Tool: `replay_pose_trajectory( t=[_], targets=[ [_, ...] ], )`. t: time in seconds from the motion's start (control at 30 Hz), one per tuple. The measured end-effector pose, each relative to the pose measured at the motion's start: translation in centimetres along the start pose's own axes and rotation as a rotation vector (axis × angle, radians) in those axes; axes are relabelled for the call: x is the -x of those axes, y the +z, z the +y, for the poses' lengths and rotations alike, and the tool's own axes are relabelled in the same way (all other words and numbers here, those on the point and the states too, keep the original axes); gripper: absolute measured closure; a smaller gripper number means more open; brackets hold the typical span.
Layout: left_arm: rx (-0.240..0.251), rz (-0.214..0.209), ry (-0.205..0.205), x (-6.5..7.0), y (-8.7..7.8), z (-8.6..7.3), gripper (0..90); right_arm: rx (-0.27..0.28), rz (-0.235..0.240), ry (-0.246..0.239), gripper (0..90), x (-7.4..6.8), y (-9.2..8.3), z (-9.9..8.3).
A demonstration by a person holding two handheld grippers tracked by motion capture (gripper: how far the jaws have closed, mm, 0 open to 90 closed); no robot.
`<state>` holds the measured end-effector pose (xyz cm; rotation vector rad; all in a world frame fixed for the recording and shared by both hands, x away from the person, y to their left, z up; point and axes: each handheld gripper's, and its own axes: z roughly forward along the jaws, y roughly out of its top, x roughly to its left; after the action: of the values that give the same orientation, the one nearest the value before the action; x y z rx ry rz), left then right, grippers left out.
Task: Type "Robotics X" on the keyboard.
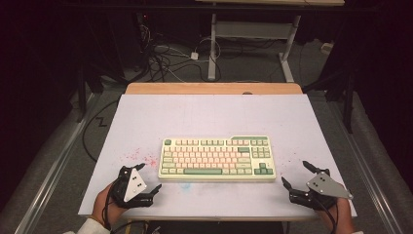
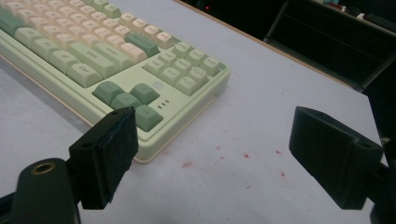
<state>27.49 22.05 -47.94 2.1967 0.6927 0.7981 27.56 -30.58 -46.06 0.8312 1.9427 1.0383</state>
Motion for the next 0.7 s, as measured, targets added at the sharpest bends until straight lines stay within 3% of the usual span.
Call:
replay_pose_trajectory(
  t=[0.4,0.7],
  targets=[
    [0.020,0.001,0.009,0.01,-0.35,-0.15,14.5,0.043,-0.021,-0.025,16.2,-0.38,-0.65,0.75],
    [0.019,0.007,0.011,0.01,-0.32,-0.04,14.5,0.039,-0.017,-0.031,16.2,-0.39,-0.56,0.70]
  ],
)
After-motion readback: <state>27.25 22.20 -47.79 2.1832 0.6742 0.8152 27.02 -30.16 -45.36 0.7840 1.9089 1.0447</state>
